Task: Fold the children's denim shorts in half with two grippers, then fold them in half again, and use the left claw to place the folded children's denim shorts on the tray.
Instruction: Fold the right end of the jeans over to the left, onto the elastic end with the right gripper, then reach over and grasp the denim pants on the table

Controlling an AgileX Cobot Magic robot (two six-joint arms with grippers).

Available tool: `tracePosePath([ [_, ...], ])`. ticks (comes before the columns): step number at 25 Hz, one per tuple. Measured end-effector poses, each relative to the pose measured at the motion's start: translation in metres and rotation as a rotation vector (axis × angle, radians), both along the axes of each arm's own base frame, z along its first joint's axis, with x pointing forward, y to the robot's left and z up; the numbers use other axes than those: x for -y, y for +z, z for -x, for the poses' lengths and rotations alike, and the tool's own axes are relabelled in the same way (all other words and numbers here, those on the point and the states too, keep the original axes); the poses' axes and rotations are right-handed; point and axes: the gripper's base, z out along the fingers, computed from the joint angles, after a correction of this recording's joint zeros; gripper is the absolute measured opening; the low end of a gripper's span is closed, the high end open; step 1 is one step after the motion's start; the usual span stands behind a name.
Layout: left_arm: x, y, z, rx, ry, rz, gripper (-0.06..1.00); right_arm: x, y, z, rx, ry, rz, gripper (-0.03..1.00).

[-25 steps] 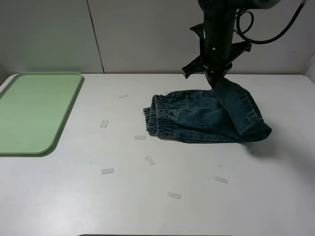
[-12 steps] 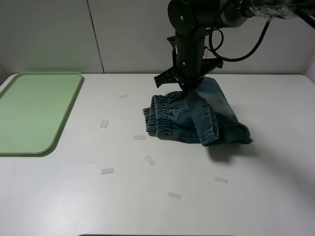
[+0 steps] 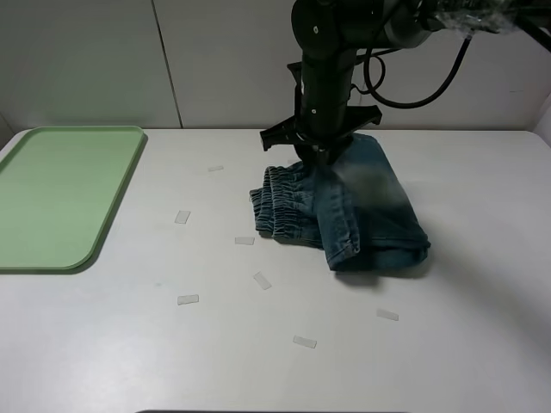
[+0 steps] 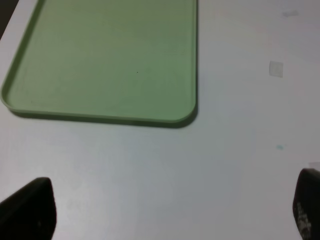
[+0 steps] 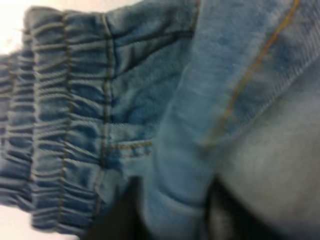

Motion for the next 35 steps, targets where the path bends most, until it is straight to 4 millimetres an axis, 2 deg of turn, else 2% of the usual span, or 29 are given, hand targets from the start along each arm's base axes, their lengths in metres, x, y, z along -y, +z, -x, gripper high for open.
tracePosePath([
  [1, 0.000, 0.000, 0.000, 0.000, 0.000, 0.000, 0.94, -0.001, 0.000, 0.000, -0.001, -0.011, -0.008, 0.55],
  [4, 0.000, 0.000, 0.000, 0.000, 0.000, 0.000, 0.94, -0.001, 0.000, 0.000, -0.004, -0.022, -0.021, 0.66],
  [15, 0.000, 0.000, 0.000, 0.000, 0.000, 0.000, 0.94, 0.002, 0.002, 0.005, -0.041, -0.023, 0.009, 0.69],
  [22, 0.000, 0.000, 0.000, 0.000, 0.000, 0.000, 0.94, 0.011, 0.036, 0.017, -0.061, 0.095, 0.040, 0.69],
  [28, 0.000, 0.000, 0.000, 0.000, 0.000, 0.000, 0.94, 0.011, 0.069, 0.030, -0.043, 0.213, -0.045, 0.69],
  [32, 0.000, 0.000, 0.000, 0.000, 0.000, 0.000, 0.94, 0.015, 0.087, 0.047, -0.050, 0.269, -0.110, 0.69],
  [35, 0.000, 0.000, 0.000, 0.000, 0.000, 0.000, 0.94, 0.027, 0.091, 0.065, -0.071, 0.291, -0.111, 0.69],
])
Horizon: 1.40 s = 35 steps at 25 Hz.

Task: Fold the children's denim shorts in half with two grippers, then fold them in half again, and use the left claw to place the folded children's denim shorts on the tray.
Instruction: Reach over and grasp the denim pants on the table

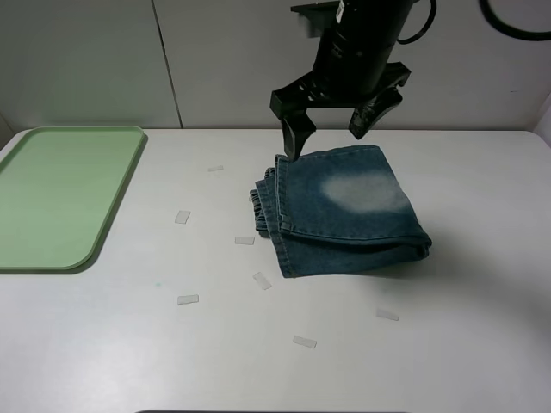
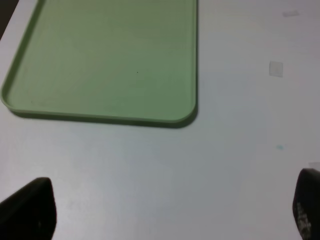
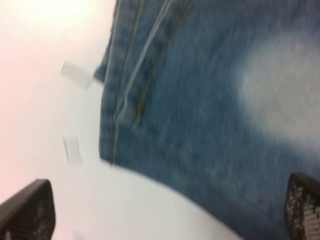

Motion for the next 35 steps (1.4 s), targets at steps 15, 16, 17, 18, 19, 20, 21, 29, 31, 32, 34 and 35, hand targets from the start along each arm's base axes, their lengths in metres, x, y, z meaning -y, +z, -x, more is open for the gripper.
tracePosePath([
  [15, 0.000, 0.000, 0.000, 0.000, 0.000, 0.000, 0.94, 0.081, 0.026, 0.112, 0.016, 0.046, -0.003, 0.69],
  [16, 0.000, 0.000, 0.000, 0.000, 0.000, 0.000, 0.94, 0.086, 0.025, 0.118, 0.016, 0.046, -0.003, 0.69],
  [17, 0.000, 0.000, 0.000, 0.000, 0.000, 0.000, 0.94, 0.091, 0.025, 0.126, 0.020, 0.046, -0.006, 0.69],
  [18, 0.000, 0.000, 0.000, 0.000, 0.000, 0.000, 0.94, 0.097, 0.026, 0.133, 0.029, 0.046, -0.013, 0.69],
  [19, 0.000, 0.000, 0.000, 0.000, 0.000, 0.000, 0.94, 0.102, 0.025, 0.141, 0.035, 0.046, -0.017, 0.69],
  [20, 0.000, 0.000, 0.000, 0.000, 0.000, 0.000, 0.94, 0.107, 0.023, 0.148, 0.035, 0.046, -0.016, 0.69],
  [21, 0.000, 0.000, 0.000, 0.000, 0.000, 0.000, 0.94, 0.113, 0.022, 0.155, 0.041, 0.046, -0.021, 0.69],
  [29, 0.000, 0.000, 0.000, 0.000, 0.000, 0.000, 0.94, 0.155, 0.020, 0.213, 0.160, 0.046, -0.104, 0.69],
  [31, 0.000, 0.000, 0.000, 0.000, 0.000, 0.000, 0.94, 0.165, 0.019, 0.226, 0.221, 0.041, -0.145, 0.69],
  [32, 0.000, 0.000, 0.000, 0.000, 0.000, 0.000, 0.94, 0.171, 0.020, 0.233, 0.267, 0.030, -0.176, 0.69],
  [34, 0.000, 0.000, 0.000, 0.000, 0.000, 0.000, 0.94, 0.181, 0.021, 0.243, 0.361, -0.007, -0.231, 0.69],
  [35, 0.000, 0.000, 0.000, 0.000, 0.000, 0.000, 0.94, 0.187, 0.020, 0.248, 0.414, -0.033, -0.259, 0.69],
])
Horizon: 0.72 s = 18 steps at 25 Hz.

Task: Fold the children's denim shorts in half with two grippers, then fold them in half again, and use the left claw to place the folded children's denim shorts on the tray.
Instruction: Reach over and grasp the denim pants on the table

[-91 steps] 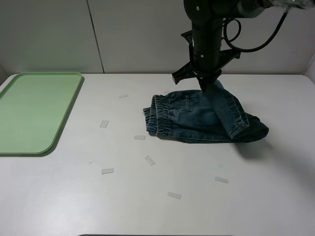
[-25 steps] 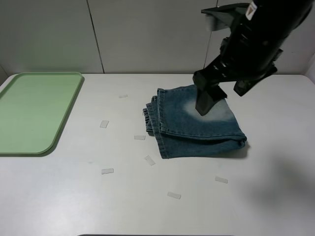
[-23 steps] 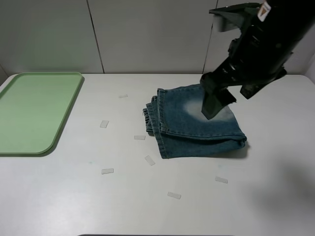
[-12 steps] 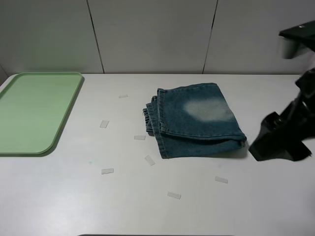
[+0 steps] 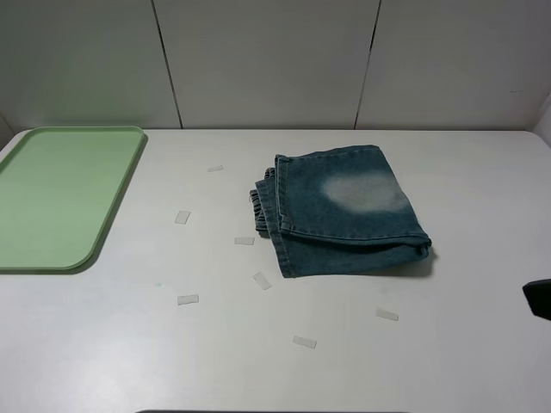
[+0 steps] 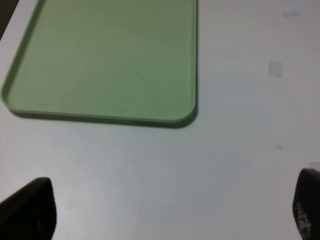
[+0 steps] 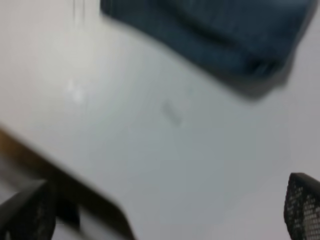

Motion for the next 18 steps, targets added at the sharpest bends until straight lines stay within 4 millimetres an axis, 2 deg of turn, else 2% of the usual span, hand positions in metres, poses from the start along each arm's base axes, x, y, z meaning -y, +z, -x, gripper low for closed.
tracePosePath([
  [5, 0.000, 0.000, 0.000, 0.000, 0.000, 0.000, 0.94, 0.022, -0.006, 0.024, 0.213, -0.161, -0.110, 0.69],
  [12, 0.000, 0.000, 0.000, 0.000, 0.000, 0.000, 0.94, 0.035, -0.024, 0.056, 0.405, -0.381, -0.122, 0.69],
  [18, 0.000, 0.000, 0.000, 0.000, 0.000, 0.000, 0.94, 0.035, -0.026, 0.059, 0.433, -0.471, -0.076, 0.69],
])
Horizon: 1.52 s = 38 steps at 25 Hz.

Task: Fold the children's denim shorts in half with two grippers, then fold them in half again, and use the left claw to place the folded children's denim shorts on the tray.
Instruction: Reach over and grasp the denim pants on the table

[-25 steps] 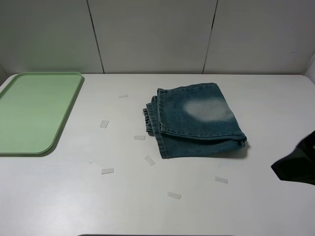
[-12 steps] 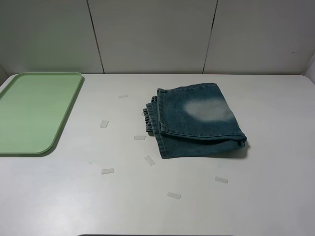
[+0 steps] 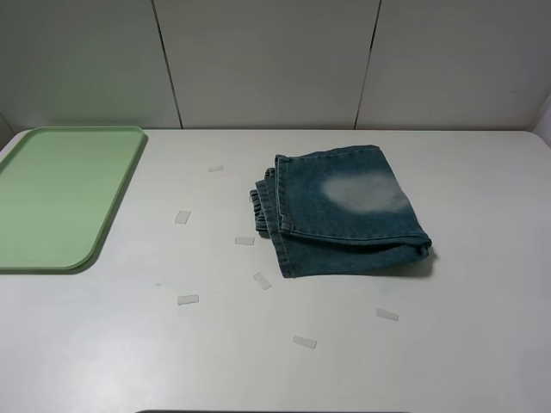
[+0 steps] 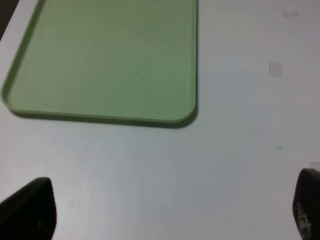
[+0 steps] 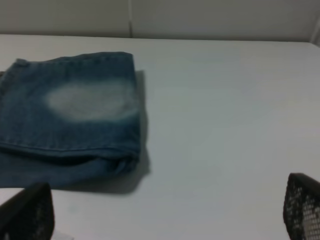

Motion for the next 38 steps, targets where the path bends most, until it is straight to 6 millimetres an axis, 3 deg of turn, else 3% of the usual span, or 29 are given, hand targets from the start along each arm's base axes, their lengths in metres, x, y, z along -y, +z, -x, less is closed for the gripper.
tracePosePath([
  [38, 0.0000, 0.0003, -0.0002, 0.004, -0.001, -0.002, 0.94, 0.0000, 0.0000, 0.0000, 0.000, -0.010, 0.000, 0.69],
])
